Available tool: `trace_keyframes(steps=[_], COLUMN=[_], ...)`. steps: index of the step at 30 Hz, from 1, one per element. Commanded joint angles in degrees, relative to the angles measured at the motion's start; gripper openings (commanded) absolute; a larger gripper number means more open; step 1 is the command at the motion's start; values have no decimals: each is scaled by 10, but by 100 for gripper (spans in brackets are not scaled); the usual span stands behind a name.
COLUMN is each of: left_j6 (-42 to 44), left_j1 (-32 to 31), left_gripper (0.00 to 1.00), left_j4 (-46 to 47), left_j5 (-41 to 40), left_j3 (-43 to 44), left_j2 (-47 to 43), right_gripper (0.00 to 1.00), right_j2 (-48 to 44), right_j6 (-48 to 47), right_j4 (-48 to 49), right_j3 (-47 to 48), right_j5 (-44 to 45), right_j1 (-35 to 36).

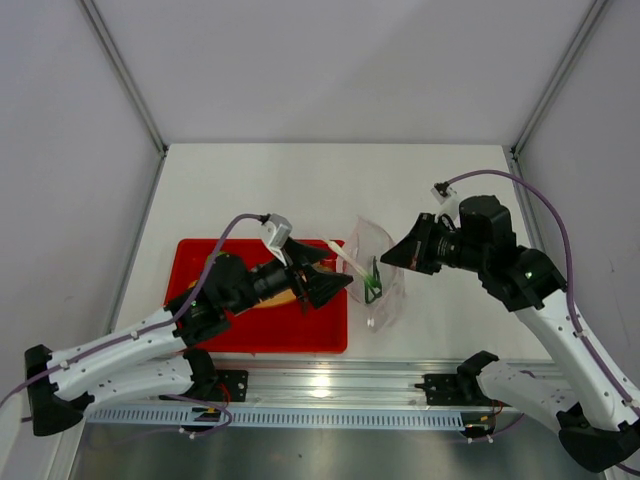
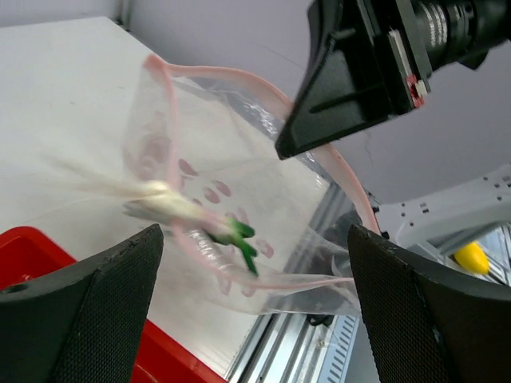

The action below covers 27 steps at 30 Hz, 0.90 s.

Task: Place the food in the zip-top bag and seal the zipper
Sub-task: Place the fake vegetable in the zipper food storage bag, then pick up the fake food from the bin.

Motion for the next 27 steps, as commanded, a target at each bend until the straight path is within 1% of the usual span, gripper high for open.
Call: trace_keyframes(steps=[1,5,6,8,10,11,12,14,17,23,26,27], left_j6=[-7,-8,-7,-15,-22,-30,-31,-39,-53,-56,-60,-59], left_j1=[-3,-3,-3,-3,-3,-3,-3,-3,-3,-3,-3,-2], left_gripper=[96,92,90,89,85,81,79,76,76,74,74,74], left_j4=[-49,-21,-19,-34,-80,-128,-139,-146,-148,-125,-120,-133], left_j5=[-71,-55,-51,-69,-96,-116,-119,-118,-121,-75,-78,-87], left_j3=[29,7,4,10,49,59,66,78,77,77,68,68], left_j2=[-37,-89,-97,-111,-96,-88,-82,-69,-51,-11,-14,-18], right_gripper=[0,0,0,0,0,0,0,0,0,0,0,0], right_j2=[-14,-17,-17,-20,-23,-24,-24,-26,-30,-35,-35,-36], right_j6=[-28,-40,-41,-40,-38,-36,-36,-36,-36,-40,-45,-53], right_j4=[4,-4,-2,1,7,7,7,7,4,-2,-9,-15], right_j3=[16,11,8,6,2,2,3,4,5,2,0,0], right_j5=[-7,-5,-7,-12,-14,-14,-14,-13,-12,-3,2,16], right_j1=[1,1,1,2,3,5,4,5,5,5,5,5])
